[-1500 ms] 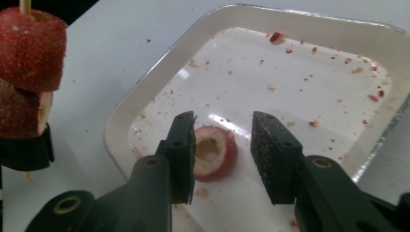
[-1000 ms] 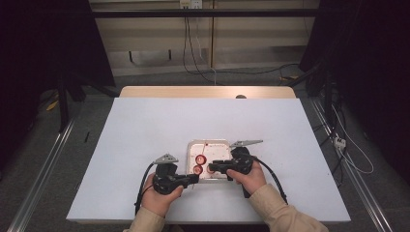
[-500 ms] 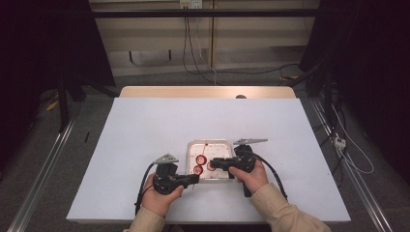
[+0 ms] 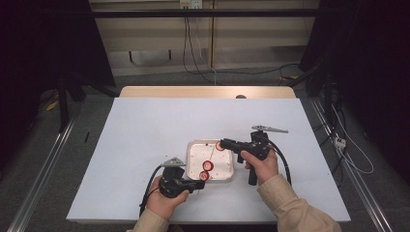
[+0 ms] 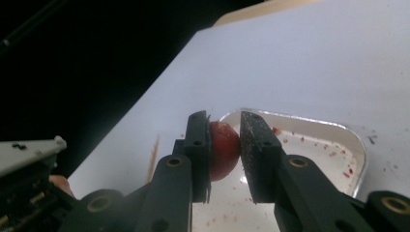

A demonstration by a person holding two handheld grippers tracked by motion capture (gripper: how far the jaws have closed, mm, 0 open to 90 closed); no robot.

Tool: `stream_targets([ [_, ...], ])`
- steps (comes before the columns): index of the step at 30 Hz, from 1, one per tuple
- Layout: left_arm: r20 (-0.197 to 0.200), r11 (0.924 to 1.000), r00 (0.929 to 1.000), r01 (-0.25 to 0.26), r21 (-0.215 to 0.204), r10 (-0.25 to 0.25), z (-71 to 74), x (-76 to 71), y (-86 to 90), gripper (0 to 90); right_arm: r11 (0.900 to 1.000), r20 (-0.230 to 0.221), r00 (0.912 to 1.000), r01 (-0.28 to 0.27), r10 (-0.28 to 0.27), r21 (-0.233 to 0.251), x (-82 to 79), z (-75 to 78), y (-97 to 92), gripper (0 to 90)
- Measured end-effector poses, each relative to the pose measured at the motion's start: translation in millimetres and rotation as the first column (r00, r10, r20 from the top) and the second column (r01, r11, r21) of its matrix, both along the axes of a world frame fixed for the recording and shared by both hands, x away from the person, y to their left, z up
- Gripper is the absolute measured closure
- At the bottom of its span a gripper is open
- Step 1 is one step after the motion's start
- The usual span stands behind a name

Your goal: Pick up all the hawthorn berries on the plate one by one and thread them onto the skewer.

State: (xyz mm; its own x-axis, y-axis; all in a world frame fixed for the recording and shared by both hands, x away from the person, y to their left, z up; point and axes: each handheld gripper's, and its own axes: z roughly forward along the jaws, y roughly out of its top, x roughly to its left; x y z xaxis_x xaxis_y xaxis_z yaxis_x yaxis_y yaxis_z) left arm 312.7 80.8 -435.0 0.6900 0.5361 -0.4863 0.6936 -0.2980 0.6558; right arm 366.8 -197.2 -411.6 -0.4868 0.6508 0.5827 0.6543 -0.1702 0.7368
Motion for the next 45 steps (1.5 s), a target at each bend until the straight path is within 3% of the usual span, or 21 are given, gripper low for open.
stream_targets([
  [5,-0.010,0.9998,0.9998,0.018,0.007,-0.018,-1.8,-0.4,-2.6,89.6,0.9998,0.012,0.9999,0.007,-0.008,0.021,0.0,4.4,0.1,74.8],
  [16,-0.020,0.9998,0.9998,0.009,0.018,-0.009,-4.4,0.5,-3.8,89.6,0.9993,0.035,0.9994,-0.008,0.007,0.037,-1.5,6.7,4.4,74.8],
  [39,-0.019,0.9999,0.9997,-0.013,0.001,0.013,-3.9,2.6,0.0,89.7,0.9967,0.046,0.9958,-0.080,0.079,0.011,-7.1,4.7,18.8,74.7],
  [45,-0.043,0.9997,0.9989,-0.021,-0.011,0.021,-4.6,3.8,2.5,89.7,0.9966,0.061,0.9948,-0.082,0.081,0.011,-9.0,3.7,21.6,74.6],
])
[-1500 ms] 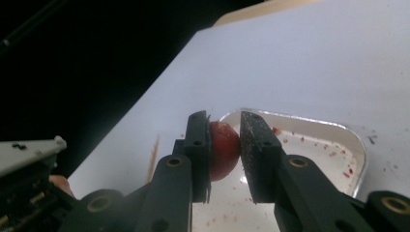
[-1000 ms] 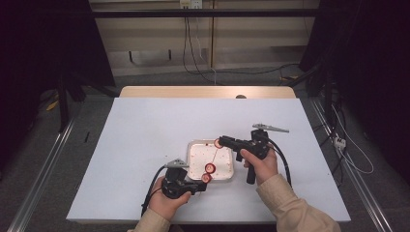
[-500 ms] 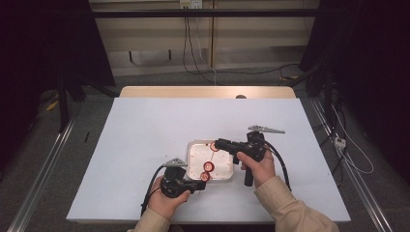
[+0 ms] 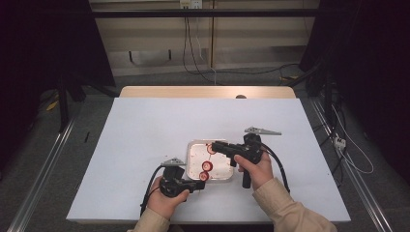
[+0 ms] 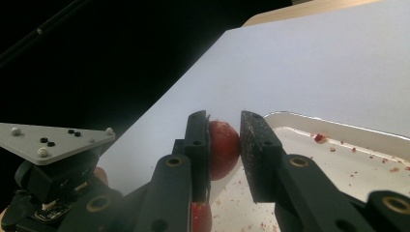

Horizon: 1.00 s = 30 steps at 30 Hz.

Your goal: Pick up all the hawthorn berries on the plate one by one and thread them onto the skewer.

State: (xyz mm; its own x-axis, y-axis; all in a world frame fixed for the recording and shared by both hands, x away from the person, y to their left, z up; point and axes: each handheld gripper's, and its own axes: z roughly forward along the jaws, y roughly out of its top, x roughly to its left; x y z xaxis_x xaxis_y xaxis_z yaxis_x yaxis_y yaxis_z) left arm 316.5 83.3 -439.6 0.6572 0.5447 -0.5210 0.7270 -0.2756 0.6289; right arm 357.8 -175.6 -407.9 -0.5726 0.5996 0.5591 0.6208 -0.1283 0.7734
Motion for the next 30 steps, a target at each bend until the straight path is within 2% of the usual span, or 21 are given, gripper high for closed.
stream_targets([
  [7,0.003,0.9999,0.9999,-0.012,0.001,0.012,0.2,-0.1,-0.6,89.8,1.0000,0.009,1.0000,-0.003,0.003,0.006,-2.4,-1.0,2.8,74.8],
  [11,0.009,0.9994,0.9994,-0.035,0.008,0.035,1.1,0.3,0.9,89.8,1.0000,0.009,1.0000,-0.003,0.003,0.007,-3.3,-2.2,3.8,74.9],
  [17,0.016,0.9997,0.9997,-0.021,0.008,0.021,1.8,-0.1,-1.6,89.9,1.0000,0.007,1.0000,0.003,-0.003,0.006,-4.4,-1.8,3.9,74.4],
  [20,0.025,0.9998,0.9995,-0.018,0.002,0.018,3.4,-0.3,-1.8,90.0,0.9993,-0.025,0.9997,0.002,-0.001,0.037,-3.4,-4.4,4.5,61.7],
  [22,0.025,0.9999,0.9996,-0.015,0.008,0.015,2.9,-0.8,-2.3,90.0,0.9994,-0.028,0.9996,0.002,-0.001,0.036,-3.4,-5.3,6.3,64.8],
  [26,0.032,0.9998,0.9993,-0.019,-0.010,0.019,4.4,-2.6,-3.9,89.9,0.9977,-0.044,0.9990,0.008,-0.005,0.067,-1.2,-5.3,5.8,66.9],
  [28,0.039,0.9996,0.9990,-0.019,-0.020,0.020,5.1,-2.2,-3.9,89.9,0.9980,-0.058,0.9983,0.005,-0.001,0.062,-1.0,-6.3,6.3,68.0],
  [30,0.036,0.9998,0.9993,-0.012,-0.013,0.012,3.9,-2.1,-4.6,89.9,0.9986,-0.055,0.9985,-0.004,0.006,0.052,-1.5,-7.6,8.3,70.1],
])
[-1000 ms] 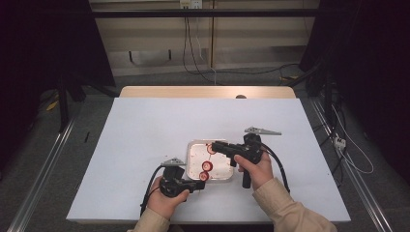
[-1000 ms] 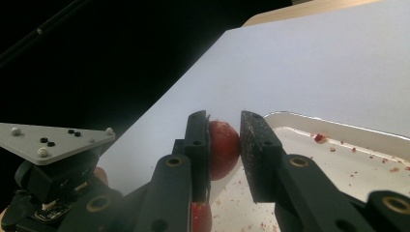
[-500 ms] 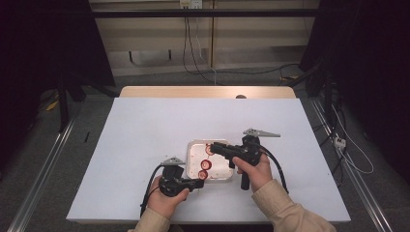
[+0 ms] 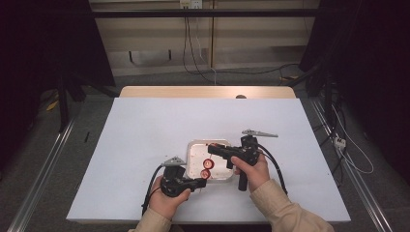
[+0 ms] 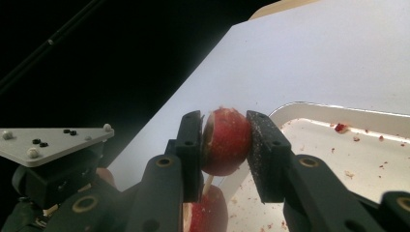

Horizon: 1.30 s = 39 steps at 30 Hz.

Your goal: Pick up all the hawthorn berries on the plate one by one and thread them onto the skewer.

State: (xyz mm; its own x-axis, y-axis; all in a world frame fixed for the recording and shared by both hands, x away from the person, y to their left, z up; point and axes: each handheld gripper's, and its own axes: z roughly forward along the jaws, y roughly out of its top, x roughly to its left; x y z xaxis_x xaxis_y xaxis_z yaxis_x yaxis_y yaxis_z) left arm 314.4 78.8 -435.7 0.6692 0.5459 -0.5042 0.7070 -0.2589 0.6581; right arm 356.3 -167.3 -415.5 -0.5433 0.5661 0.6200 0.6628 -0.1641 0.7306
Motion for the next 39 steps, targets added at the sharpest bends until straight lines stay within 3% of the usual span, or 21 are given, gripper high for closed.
stream_targets([
  [13,0.003,0.9999,1.0000,-0.006,-0.008,0.006,0.2,0.5,-0.9,90.0,0.9998,0.007,0.9999,0.010,-0.011,0.019,-1.0,1.3,-1.0,72.9],
  [24,-0.005,0.9998,0.9998,-0.018,-0.006,0.018,0.6,-0.1,-0.9,90.0,0.9999,0.023,0.9996,0.014,-0.014,0.000,-2.8,1.3,0.8,73.8],
  [25,-0.001,0.9994,0.9997,-0.026,-0.024,0.026,1.4,-0.1,-0.3,90.0,0.9999,0.026,0.9996,0.013,-0.013,-0.001,-2.9,1.2,0.8,74.2],
  [26,0.007,0.9987,0.9991,-0.041,-0.030,0.041,3.8,0.4,0.4,90.0,0.9998,0.020,0.9998,-0.007,0.007,-0.019,-3.1,0.2,1.9,74.4],
  [27,0.012,0.9995,0.9994,-0.032,-0.007,0.032,4.7,1.3,0.6,90.0,0.9992,0.011,0.9996,-0.026,0.026,-0.032,-4.7,-2.6,5.1,74.5],
  [29,-0.017,0.9991,0.9993,-0.033,-0.028,0.032,1.9,1.8,1.5,90.0,0.9996,0.017,0.9997,-0.018,0.019,-0.022,-7.3,-4.6,7.0,74.6],
  [39,0.009,0.9994,0.9995,-0.031,-0.013,0.032,3.1,2.4,3.2,90.0,0.9997,0.019,0.9996,-0.021,0.022,-0.013,-5.2,-3.4,8.4,74.4],
])
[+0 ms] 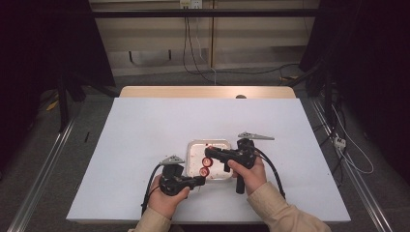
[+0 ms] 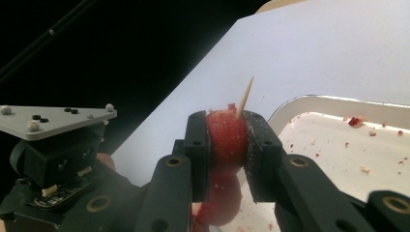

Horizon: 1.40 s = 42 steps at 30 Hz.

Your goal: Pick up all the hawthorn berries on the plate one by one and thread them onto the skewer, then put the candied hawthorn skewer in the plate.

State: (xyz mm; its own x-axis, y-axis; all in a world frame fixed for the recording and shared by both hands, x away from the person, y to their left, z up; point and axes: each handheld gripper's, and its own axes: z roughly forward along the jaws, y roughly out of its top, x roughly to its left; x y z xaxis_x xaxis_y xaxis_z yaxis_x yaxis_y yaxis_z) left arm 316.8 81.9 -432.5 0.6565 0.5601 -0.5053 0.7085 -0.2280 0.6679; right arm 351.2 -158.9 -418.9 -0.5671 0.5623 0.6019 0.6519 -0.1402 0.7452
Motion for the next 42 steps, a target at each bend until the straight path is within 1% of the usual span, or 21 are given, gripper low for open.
stream_targets([
  [5,0.002,1.0000,1.0000,-0.009,0.002,0.009,0.1,0.0,0.2,90.0,0.9999,0.018,0.9998,-0.002,0.002,-0.014,-0.5,0.0,-0.3,72.7],
  [6,0.003,0.9999,0.9999,-0.011,-0.004,0.011,0.0,0.3,0.5,90.0,0.9999,0.031,0.9995,-0.001,0.002,-0.016,-0.4,0.6,-0.8,70.5],
  [7,0.006,0.9998,0.9998,-0.018,-0.005,0.018,-0.1,0.4,0.9,89.9,0.9999,0.039,0.9992,0.004,-0.003,-0.015,-0.4,1.3,-1.5,64.8],
  [8,0.006,0.9998,0.9998,-0.018,-0.003,0.018,-0.2,0.5,1.1,89.9,1.0000,0.039,0.9992,0.008,-0.008,-0.004,-0.2,2.1,-2.5,59.4],
  [10,0.012,0.9998,0.9997,-0.020,-0.002,0.020,-0.1,0.7,1.9,89.9,0.9998,0.044,0.9988,0.019,-0.019,-0.007,0.3,3.1,-4.8,50.0],
  [12,0.013,0.9997,0.9997,-0.022,-0.004,0.022,0.3,1.0,2.4,89.9,0.9996,0.053,0.9983,0.026,-0.026,-0.010,0.2,3.6,-7.5,47.6],
  [14,0.015,0.9996,0.9995,-0.027,0.001,0.027,0.9,1.2,2.8,89.9,0.9992,0.057,0.9978,0.035,-0.034,-0.020,0.0,4.2,-10.0,40.6],
  [16,0.014,0.9995,0.9994,-0.030,-0.002,0.030,1.2,1.7,3.6,89.9,0.9990,0.059,0.9976,0.039,-0.037,-0.022,0.0,4.6,-12.6,36.0],
  [17,0.015,0.9995,0.9994,-0.032,0.003,0.032,1.2,2.2,4.2,89.9,0.9989,0.066,0.9972,0.038,-0.036,-0.027,0.1,4.6,-13.8,34.3],
  [18,0.008,0.9992,0.9992,-0.039,-0.003,0.039,1.0,2.4,4.3,89.9,0.9988,0.074,0.9969,0.032,-0.029,-0.037,-0.1,4.9,-14.7,33.5],
  [20,0.010,0.9992,0.9991,-0.041,0.000,0.041,0.7,3.5,5.3,89.9,0.9975,0.091,0.9953,0.039,-0.034,-0.059,-0.8,5.1,-17.0,30.5],
  [21,0.008,0.9992,0.9992,-0.040,-0.002,0.040,0.9,3.7,5.5,89.9,0.9974,0.088,0.9956,0.040,-0.034,-0.061,-1.0,5.0,-18.3,29.0],
  [22,0.009,0.9992,0.9992,-0.040,-0.001,0.040,1.2,4.2,6.0,89.8,0.9972,0.087,0.9956,0.040,-0.035,-0.062,-1.2,4.9,-19.2,28.1],
  [24,0.008,0.9990,0.9990,-0.044,-0.002,0.044,1.6,4.6,6.5,89.8,0.9956,0.100,0.9943,0.044,-0.036,-0.083,-1.9,4.4,-21.1,27.5],
  [29,0.009,0.9993,0.9992,-0.038,0.001,0.038,2.5,5.9,6.2,89.9,0.9947,0.101,0.9940,0.050,-0.041,-0.090,-2.7,1.9,-24.2,24.6],
  [31,0.009,0.9992,0.9992,-0.040,0.003,0.040,3.0,6.6,6.3,89.8,0.9943,0.113,0.9928,0.050,-0.039,-0.094,-3.4,2.6,-24.9,23.8],
  [35,0.007,0.9988,0.9988,-0.048,0.000,0.048,4.3,8.4,8.8,89.8,0.9916,0.130,0.9909,0.052,-0.037,-0.119,-3.8,3.2,-27.0,21.8],
  [36,0.001,0.9989,0.9989,-0.048,0.000,0.048,5.1,8.8,9.6,89.8,0.9909,0.132,0.9905,0.053,-0.037,-0.124,-3.9,2.9,-27.7,21.5],
  [40,-0.004,0.9986,0.9987,-0.052,-0.006,0.052,6.2,10.9,11.2,89.8,0.9847,0.157,0.9870,0.059,-0.033,-0.164,-5.8,0.8,-30.6,21.2],
  [41,-0.003,0.9986,0.9986,-0.053,-0.002,0.053,5.9,12.1,11.7,89.8,0.9837,0.156,0.9872,0.059,-0.032,-0.170,-6.3,-0.2,-31.4,21.1],
  [42,-0.007,0.9983,0.9983,-0.058,-0.007,0.057,5.9,12.6,11.9,89.8,0.9828,0.158,0.9869,0.061,-0.033,-0.174,-6.6,-1.1,-32.5,20.9],
])
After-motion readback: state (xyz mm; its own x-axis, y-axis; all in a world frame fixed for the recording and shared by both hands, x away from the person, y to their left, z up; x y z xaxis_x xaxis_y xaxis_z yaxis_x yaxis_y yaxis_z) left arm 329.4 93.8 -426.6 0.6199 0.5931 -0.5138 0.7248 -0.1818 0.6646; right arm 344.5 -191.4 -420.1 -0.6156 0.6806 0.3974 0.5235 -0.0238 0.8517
